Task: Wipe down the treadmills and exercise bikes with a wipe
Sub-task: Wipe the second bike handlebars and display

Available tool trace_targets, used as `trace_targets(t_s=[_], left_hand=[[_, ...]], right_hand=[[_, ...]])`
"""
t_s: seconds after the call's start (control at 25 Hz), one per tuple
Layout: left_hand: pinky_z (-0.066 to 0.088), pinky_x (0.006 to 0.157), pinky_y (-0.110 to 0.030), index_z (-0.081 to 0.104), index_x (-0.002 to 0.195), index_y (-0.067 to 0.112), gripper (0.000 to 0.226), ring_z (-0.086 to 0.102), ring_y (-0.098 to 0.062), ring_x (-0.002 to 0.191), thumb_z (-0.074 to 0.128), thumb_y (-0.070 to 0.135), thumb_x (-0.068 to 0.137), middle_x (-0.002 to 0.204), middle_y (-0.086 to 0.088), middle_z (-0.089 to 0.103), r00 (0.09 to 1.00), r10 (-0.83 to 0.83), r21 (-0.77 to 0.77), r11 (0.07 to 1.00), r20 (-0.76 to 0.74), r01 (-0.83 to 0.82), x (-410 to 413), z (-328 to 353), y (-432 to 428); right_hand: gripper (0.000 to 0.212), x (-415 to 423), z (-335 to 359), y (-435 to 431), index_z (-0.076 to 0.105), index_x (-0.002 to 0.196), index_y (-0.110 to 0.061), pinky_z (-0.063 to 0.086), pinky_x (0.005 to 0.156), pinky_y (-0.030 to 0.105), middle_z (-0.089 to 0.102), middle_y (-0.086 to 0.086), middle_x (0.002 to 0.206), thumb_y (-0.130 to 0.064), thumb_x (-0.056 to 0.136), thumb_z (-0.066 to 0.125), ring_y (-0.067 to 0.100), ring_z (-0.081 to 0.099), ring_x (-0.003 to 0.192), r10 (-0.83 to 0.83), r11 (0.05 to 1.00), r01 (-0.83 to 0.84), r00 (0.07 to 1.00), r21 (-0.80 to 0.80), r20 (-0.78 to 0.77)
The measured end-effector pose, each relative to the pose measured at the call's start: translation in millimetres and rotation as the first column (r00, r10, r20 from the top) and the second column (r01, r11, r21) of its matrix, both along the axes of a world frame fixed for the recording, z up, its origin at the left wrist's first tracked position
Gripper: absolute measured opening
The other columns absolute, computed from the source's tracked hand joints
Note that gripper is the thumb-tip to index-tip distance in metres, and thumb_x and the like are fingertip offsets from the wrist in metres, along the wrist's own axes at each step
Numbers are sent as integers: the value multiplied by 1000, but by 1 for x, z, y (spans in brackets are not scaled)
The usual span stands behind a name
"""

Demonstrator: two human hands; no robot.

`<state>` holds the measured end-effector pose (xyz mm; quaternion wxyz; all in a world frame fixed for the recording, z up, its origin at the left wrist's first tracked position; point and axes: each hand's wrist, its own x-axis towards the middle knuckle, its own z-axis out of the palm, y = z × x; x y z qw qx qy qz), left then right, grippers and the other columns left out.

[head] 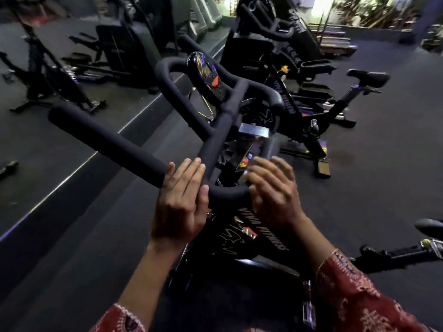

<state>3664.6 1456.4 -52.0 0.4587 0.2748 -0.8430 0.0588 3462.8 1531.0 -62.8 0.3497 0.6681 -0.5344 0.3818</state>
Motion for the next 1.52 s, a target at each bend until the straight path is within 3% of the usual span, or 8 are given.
trace_targets(t_s=[0.16, 0.36, 0.56, 0.76, 0.96, 1.16, 1.36, 1.52], left_hand=[[19, 116, -36, 59, 121, -7, 50, 48, -29, 125, 42, 32, 96, 130, -20, 56, 985, 170, 125, 979, -39, -164, -24, 2, 25], [24, 113, -38, 58, 122, -8, 51, 50, -30, 123, 45, 31, 93, 131, -21, 55, 948, 318, 133, 941, -31, -311, -38, 3, 36], [25, 112, -37, 60, 119, -9, 47, 49, -29, 121, 44, 26, 91, 128, -22, 57, 920, 383, 99, 922, -86, -374, -46, 0, 37], [28, 109, -38, 61, 117, -9, 46, 49, -27, 120, 44, 24, 91, 126, -22, 58, 915, 389, 60, 921, -108, -385, -48, -2, 37], [32, 108, -43, 61, 117, -8, 47, 50, -28, 120, 42, 27, 94, 127, -21, 58, 909, 392, 69, 920, -139, -386, -51, -6, 37], [30, 109, -40, 61, 117, -8, 50, 50, -28, 121, 37, 30, 97, 127, -21, 58, 908, 394, 46, 919, -142, -391, -51, -9, 34], [32, 108, -43, 61, 118, -8, 53, 50, -28, 121, 33, 34, 100, 127, -21, 58, 912, 386, 43, 923, -137, -383, -49, -9, 33], [32, 108, -43, 61, 118, -7, 52, 50, -28, 121, 33, 32, 100, 127, -21, 57, 915, 381, 35, 924, -133, -380, -49, -11, 33]], right_hand=[[41, -4, 5, -12, 71, 92, 1, 26, 113, 53, 71, 12, 101, -20, 102, 37, 29, 58, 118, 87, 993, -103, 963, 51, 256], [40, -28, 0, -16, 72, 97, 2, 32, 107, 57, 70, 15, 101, -23, 102, 40, 30, 64, 107, 269, 958, -272, 962, 88, 40], [46, -43, 10, -28, 66, 107, 6, 17, 118, 47, 64, 19, 116, -24, 104, 32, 32, 43, 132, 208, 954, -275, 894, 121, 398], [42, -29, 3, -17, 70, 95, 4, 22, 115, 53, 69, 15, 99, -20, 102, 37, 30, 55, 122, 390, 905, -409, 908, 117, 154], [40, -40, 12, -33, 69, 92, -1, 13, 115, 59, 69, 11, 98, -23, 100, 38, 28, 49, 127, 193, 960, -252, 914, 124, 358], [43, -36, 5, -28, 70, 89, 2, 17, 112, 63, 70, 13, 93, -24, 101, 38, 31, 62, 110, 366, 920, -377, 925, 112, 101], [47, -29, -5, -37, 65, 105, 6, 12, 116, 56, 64, 19, 115, -25, 103, 31, 32, 44, 130, 182, 966, -255, 787, 42, 590], [39, -5, -30, -1, 47, 130, 2, 14, 118, 44, 47, 19, 140, -22, 103, 32, 27, 35, 140, 477, 870, -488, 870, 70, 125]])
